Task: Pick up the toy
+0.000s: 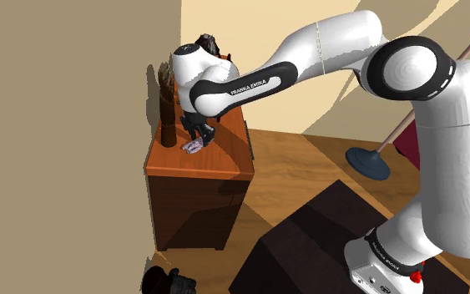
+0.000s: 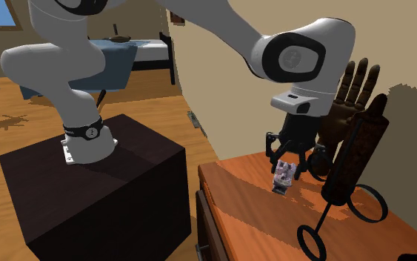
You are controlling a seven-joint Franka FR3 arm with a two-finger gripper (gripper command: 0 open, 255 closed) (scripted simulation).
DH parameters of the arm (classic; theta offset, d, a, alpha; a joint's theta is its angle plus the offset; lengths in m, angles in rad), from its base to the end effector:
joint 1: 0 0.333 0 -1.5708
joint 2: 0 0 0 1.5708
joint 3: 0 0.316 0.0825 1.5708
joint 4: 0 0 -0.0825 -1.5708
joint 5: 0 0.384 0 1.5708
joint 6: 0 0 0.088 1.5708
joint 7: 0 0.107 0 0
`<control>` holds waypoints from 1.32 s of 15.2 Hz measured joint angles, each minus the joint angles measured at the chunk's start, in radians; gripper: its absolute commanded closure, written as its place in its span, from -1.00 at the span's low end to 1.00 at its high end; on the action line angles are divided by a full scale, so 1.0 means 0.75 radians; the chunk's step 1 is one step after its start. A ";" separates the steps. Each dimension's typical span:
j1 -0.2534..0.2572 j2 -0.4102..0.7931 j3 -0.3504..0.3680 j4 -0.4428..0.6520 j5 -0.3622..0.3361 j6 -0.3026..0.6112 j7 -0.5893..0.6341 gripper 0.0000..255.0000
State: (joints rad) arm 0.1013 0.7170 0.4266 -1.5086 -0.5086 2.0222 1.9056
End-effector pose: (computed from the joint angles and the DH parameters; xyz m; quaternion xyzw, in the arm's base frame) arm 0.6372 0.2841 0.2588 0.8214 -0.5614 0.0533 0.0856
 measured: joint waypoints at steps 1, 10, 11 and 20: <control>0.000 0.000 0.000 0.000 0.000 0.000 0.000 1.00; -0.002 -0.017 0.006 0.007 0.009 -0.023 -0.007 1.00; -0.004 -0.028 0.010 0.010 0.014 -0.035 -0.012 1.00; -0.011 -0.100 0.034 0.056 0.053 -0.144 -0.049 1.00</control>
State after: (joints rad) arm 0.0927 0.6423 0.4520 -1.4667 -0.4690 1.9143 1.8687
